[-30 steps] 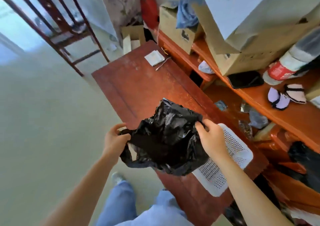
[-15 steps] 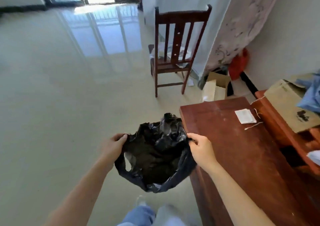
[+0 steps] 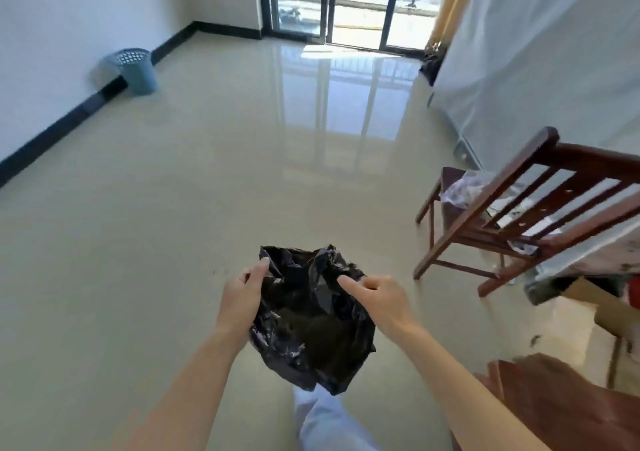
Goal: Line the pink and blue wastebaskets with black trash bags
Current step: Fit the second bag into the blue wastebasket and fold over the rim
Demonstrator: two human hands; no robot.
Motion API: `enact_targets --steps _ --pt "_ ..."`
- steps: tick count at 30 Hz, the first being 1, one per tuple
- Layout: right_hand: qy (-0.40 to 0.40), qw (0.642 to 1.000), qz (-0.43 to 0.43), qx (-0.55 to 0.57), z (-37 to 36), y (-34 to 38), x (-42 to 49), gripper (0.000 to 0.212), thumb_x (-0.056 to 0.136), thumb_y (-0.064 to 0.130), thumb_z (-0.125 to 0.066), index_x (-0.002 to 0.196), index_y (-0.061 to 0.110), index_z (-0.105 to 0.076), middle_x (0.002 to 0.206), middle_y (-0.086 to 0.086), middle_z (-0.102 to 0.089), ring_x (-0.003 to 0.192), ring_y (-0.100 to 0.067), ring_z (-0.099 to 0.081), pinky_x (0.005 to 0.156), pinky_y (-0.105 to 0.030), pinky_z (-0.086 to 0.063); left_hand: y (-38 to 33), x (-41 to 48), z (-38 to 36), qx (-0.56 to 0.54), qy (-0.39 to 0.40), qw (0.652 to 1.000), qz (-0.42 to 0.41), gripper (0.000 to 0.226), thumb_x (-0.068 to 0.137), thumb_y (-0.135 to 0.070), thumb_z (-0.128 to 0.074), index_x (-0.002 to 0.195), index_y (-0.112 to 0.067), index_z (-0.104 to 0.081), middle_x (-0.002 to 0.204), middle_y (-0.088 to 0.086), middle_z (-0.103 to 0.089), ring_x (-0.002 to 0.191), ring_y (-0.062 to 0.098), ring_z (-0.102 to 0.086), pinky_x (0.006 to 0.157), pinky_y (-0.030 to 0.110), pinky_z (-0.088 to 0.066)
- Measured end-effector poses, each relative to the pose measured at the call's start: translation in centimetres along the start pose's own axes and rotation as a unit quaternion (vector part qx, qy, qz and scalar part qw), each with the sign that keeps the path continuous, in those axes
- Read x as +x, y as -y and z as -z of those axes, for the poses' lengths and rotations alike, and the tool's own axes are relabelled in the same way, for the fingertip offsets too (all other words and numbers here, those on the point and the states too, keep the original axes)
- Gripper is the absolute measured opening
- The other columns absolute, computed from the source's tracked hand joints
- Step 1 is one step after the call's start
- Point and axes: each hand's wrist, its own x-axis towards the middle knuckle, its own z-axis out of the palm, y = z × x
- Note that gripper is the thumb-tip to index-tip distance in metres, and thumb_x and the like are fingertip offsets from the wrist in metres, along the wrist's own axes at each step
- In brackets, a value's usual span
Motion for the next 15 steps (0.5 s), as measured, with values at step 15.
enact_targets --steps 15 --pt "0.067 0.944 0.293 -0.133 -7.3 22.7 36.4 0.014 0.075 -0.01 -0.061 0.076 0.001 -0.069 0.078 0.007 -0.048 0.085 -0.022 -0.05 0.071 -0.027 -0.037 -19.3 30.9 8.9 0.007 -0.179 0.984 -0.012 0.018 0.076 0.002 -0.062 0.084 -0.014 -0.056 0.075 0.008 -0.054 0.074 0.026 -0.053 0.064 0.033 -0.041"
